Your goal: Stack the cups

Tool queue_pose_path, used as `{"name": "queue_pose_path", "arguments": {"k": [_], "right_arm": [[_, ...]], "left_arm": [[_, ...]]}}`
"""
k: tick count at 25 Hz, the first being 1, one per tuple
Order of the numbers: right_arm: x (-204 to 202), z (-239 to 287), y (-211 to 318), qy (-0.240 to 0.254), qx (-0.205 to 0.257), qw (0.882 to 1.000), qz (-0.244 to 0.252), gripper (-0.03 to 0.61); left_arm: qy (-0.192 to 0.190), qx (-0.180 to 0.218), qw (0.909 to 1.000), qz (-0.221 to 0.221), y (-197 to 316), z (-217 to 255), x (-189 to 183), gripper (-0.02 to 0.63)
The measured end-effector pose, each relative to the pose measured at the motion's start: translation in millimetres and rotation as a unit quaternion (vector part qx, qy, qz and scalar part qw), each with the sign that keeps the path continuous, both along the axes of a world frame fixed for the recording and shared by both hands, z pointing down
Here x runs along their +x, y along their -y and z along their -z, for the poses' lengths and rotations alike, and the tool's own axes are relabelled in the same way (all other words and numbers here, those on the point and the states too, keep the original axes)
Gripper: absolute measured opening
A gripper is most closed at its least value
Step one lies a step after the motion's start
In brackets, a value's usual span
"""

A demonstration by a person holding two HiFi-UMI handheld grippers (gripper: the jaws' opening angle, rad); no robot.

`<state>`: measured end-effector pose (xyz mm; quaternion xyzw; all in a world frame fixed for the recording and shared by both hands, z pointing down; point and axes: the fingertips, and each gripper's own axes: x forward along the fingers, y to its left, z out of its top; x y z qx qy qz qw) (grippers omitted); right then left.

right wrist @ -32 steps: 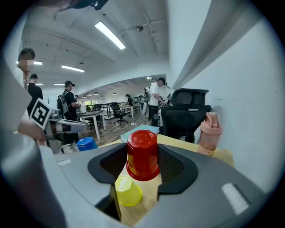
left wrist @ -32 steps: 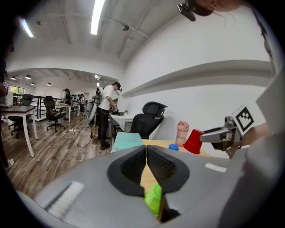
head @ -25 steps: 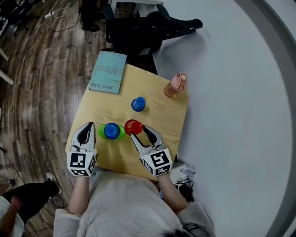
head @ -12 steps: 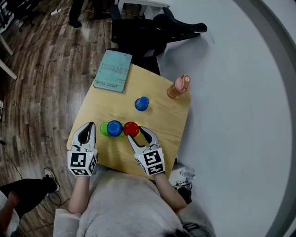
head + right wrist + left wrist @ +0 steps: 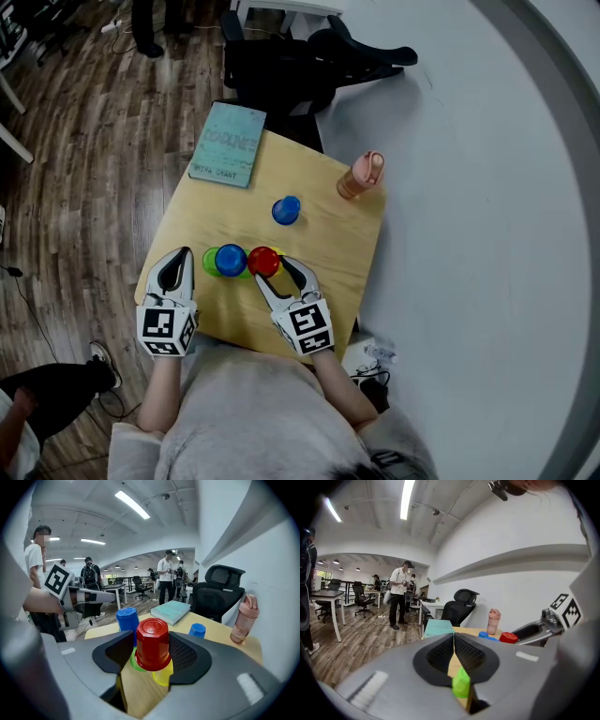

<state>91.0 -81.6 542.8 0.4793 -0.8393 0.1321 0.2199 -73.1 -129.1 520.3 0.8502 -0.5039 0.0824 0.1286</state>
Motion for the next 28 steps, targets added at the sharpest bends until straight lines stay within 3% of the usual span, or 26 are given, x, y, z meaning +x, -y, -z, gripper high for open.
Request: {"name": "queue_pose_path", "arguments": {"k": [4, 9, 14, 20, 26, 28], "right_arm": [[2.7, 15.5, 1.4, 0.034, 0.014, 0.999, -0.003, 0.213], [37.1, 50.6, 17.6, 0.106, 0.037, 0.992, -0.052, 0.213], [86.1, 60.6, 53.8, 0.089, 0.048, 0.991, -0.084, 0.213], [110.2, 15.5, 91.6, 0.068, -0.016, 0.994, -0.085, 0.215], [105.4, -44.9, 108.6, 0.044, -0.077, 0.993, -0.073, 0.220], [103.2, -62.1, 116.9, 0.043, -0.089, 0.992, -0.074, 0.248]], "left_arm": [[-0.001, 0.002, 1.0000, -0.002, 0.8, 0.5, 2.3, 0.060], [-0.001, 0.006, 1.0000, -0.001, 2.9, 2.7, 5.8, 0.060], [-0.001, 0.007, 1.0000, 0.003, 1.3, 5.4, 7.4, 0.060], [0.004, 0.007, 0.9998, 0.018, -5.6, 5.5, 3.8, 0.060], [0.016, 0.000, 0.9989, 0.044, -19.4, 1.0, -4.2, 0.060], [0.022, -0.003, 0.9982, 0.057, -25.3, -0.3, -9.0, 0.060]]}}
